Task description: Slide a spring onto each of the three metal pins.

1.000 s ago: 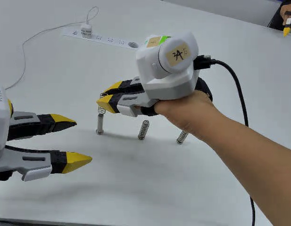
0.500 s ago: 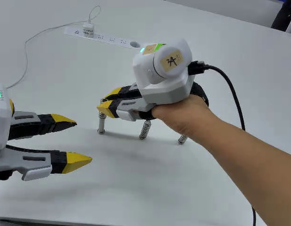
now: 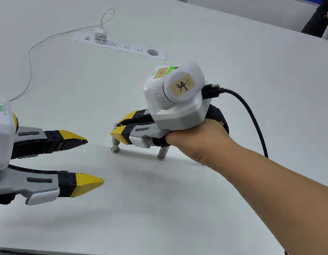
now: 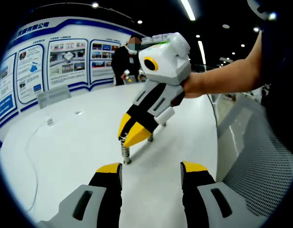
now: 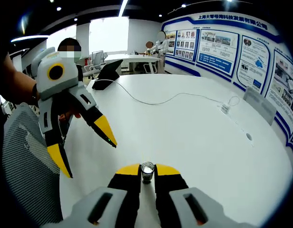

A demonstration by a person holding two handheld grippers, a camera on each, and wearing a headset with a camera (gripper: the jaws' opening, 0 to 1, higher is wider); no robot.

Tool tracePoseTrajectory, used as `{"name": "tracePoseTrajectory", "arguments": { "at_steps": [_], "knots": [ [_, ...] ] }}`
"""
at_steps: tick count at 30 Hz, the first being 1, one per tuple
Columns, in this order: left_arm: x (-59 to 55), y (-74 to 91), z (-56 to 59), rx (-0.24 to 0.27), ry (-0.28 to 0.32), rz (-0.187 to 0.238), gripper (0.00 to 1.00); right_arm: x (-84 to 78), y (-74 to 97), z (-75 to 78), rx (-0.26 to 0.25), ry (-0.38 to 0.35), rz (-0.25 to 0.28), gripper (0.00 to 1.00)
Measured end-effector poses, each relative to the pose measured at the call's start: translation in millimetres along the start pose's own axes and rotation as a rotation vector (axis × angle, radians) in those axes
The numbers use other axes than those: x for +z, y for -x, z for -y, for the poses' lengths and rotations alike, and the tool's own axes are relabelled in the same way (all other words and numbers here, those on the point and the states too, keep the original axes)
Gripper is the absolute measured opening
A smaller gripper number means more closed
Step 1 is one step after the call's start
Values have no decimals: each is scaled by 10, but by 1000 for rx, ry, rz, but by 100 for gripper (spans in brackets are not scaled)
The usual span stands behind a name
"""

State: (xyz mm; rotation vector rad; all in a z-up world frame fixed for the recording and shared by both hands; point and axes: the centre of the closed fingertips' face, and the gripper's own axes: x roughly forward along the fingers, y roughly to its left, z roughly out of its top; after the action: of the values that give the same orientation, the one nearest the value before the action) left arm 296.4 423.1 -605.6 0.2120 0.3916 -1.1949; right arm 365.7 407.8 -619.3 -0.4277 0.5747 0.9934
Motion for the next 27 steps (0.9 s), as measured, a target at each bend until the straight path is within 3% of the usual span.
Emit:
{"name": "tracePoseTrajectory", "arguments": {
  "at_steps": [13, 27],
  "knots": [
    [-4, 8, -9, 3, -2, -3, 50, -162, -100, -66, 8, 15, -64, 12],
    [1, 11, -18, 8, -2, -1, 50, -154, -72, -54, -3, 17, -65, 14]
  ]
}}
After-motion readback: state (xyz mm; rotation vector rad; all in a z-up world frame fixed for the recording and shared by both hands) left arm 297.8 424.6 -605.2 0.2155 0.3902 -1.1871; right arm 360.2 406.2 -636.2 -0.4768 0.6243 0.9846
